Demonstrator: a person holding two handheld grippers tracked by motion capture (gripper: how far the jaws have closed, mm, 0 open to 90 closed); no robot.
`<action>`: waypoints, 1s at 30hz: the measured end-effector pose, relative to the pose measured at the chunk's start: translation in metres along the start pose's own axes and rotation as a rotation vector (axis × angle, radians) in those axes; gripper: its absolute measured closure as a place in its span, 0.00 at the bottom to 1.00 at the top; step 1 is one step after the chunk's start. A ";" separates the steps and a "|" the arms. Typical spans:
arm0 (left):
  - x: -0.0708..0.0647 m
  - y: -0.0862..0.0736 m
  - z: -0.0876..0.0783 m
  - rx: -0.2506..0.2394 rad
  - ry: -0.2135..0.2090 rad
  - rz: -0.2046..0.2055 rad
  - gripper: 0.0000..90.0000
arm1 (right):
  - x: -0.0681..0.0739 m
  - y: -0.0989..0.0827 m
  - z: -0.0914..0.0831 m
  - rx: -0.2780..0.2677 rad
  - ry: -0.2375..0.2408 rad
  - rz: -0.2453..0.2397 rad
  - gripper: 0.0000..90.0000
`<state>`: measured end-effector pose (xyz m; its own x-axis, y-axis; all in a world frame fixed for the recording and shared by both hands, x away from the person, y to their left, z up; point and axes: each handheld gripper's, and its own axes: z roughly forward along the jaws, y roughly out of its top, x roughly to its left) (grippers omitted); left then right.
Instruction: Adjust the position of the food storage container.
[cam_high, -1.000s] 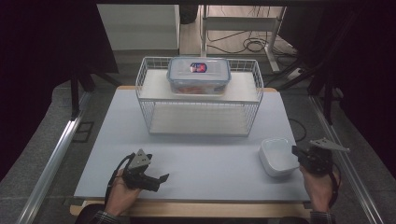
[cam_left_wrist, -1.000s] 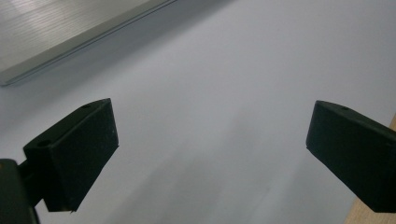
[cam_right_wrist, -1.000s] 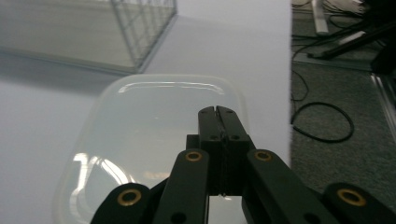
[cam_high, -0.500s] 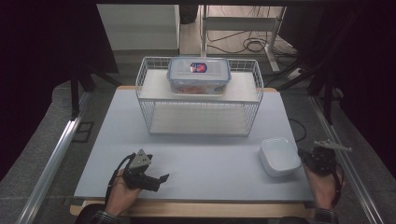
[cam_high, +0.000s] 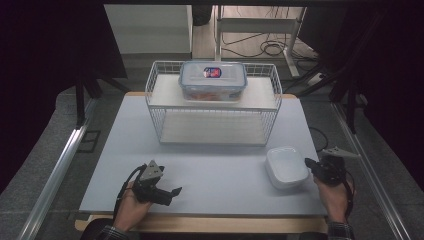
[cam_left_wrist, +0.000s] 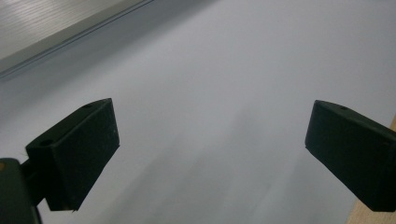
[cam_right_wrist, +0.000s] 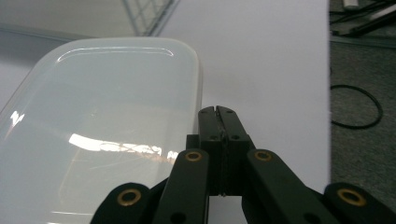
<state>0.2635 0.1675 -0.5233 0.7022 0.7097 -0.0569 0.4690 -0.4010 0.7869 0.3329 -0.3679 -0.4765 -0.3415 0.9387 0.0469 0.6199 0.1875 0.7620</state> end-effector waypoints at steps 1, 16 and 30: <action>0.000 0.000 0.000 0.001 0.000 0.000 0.03 | 0.003 0.001 0.001 0.002 0.008 -0.007 0.99; -0.001 0.001 0.002 0.009 -0.008 -0.004 0.03 | 0.060 0.011 0.023 0.032 0.159 -0.099 0.99; -0.002 0.001 0.003 0.012 -0.011 -0.004 0.03 | 0.105 0.011 0.034 0.063 0.271 -0.155 0.97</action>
<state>0.2644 0.1640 -0.5241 0.7066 0.7045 -0.0668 0.4781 -0.4056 0.7790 0.3277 -0.2571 -0.4845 -0.6061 0.7877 0.1105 0.5853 0.3477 0.7325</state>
